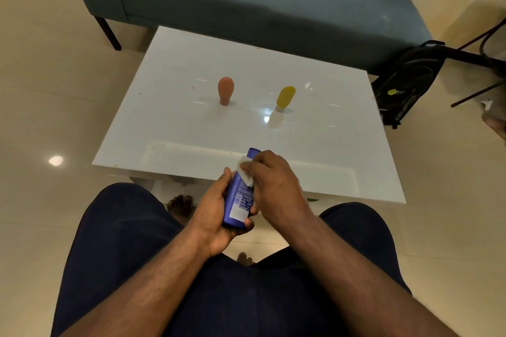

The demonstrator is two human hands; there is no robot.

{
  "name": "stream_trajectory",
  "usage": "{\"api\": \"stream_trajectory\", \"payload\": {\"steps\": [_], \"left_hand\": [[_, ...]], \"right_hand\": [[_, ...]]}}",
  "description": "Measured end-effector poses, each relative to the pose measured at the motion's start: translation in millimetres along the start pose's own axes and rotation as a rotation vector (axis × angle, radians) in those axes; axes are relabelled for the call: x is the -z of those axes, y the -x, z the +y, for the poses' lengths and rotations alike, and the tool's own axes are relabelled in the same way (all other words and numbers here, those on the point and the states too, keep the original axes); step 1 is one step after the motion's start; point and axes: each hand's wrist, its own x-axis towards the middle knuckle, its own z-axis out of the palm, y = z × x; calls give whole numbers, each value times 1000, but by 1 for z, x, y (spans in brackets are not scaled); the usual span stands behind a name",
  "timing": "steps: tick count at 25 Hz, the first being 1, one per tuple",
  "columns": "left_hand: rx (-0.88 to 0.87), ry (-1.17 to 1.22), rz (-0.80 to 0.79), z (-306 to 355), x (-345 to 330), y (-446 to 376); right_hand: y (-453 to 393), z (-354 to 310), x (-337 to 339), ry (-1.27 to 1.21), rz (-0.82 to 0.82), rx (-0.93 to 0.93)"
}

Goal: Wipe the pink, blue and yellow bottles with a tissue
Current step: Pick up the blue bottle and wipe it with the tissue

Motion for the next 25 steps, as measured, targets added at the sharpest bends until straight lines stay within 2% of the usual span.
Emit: {"api": "stream_trajectory", "payload": {"steps": [4, 9, 13, 15, 18, 23, 25], "left_hand": [[8, -5, -1, -1, 0, -2], [6, 38, 26, 1, 1, -2], [39, 54, -42, 2, 0, -1], [43, 72, -43, 3, 1, 1], [39, 100, -9, 3, 1, 1], [53, 83, -79, 3, 0, 3], [43, 87, -77, 4, 0, 3]], "right_hand": [[-15, 15, 4, -69, 160, -147], [9, -2, -8, -86, 70, 12], [-9, 17, 2, -159, 203, -209], [-5, 7, -2, -136, 219, -161], [13, -7, -7, -111, 93, -57], [-8, 12, 8, -200, 192, -270], [-6, 5, 6, -173, 191, -225]]}}
